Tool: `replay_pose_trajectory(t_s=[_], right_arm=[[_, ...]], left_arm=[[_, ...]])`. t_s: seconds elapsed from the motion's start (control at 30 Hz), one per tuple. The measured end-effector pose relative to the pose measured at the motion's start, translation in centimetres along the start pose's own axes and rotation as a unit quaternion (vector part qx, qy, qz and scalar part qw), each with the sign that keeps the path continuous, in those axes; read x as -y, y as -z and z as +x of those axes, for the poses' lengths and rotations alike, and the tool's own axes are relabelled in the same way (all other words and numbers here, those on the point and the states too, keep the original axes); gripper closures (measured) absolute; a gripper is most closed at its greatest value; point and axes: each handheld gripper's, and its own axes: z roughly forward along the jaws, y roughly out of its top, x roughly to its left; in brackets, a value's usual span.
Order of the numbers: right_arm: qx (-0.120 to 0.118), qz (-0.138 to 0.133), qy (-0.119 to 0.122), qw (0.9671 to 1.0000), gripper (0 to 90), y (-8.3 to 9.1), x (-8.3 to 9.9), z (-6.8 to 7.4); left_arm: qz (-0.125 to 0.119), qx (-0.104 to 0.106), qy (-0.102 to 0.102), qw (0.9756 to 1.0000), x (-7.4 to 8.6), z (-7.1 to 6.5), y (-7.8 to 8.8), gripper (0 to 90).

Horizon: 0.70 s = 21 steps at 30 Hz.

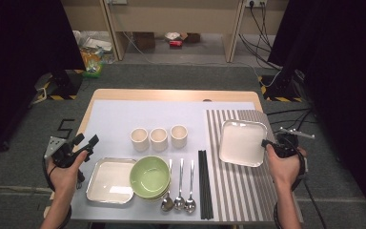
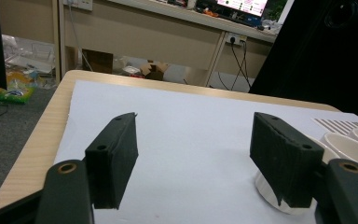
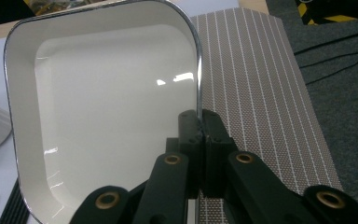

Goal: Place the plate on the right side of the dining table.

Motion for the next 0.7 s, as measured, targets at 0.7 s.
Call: replay_pose_trajectory(t_s=[0.7], right_arm=[[0.015, 0.035, -0.024, 0.999, 89.0, -2.3, 0.7, -2.3]], left_arm=[[0.001, -0.003, -0.001, 1.0, 0.1, 0.1, 0.0, 31.3]])
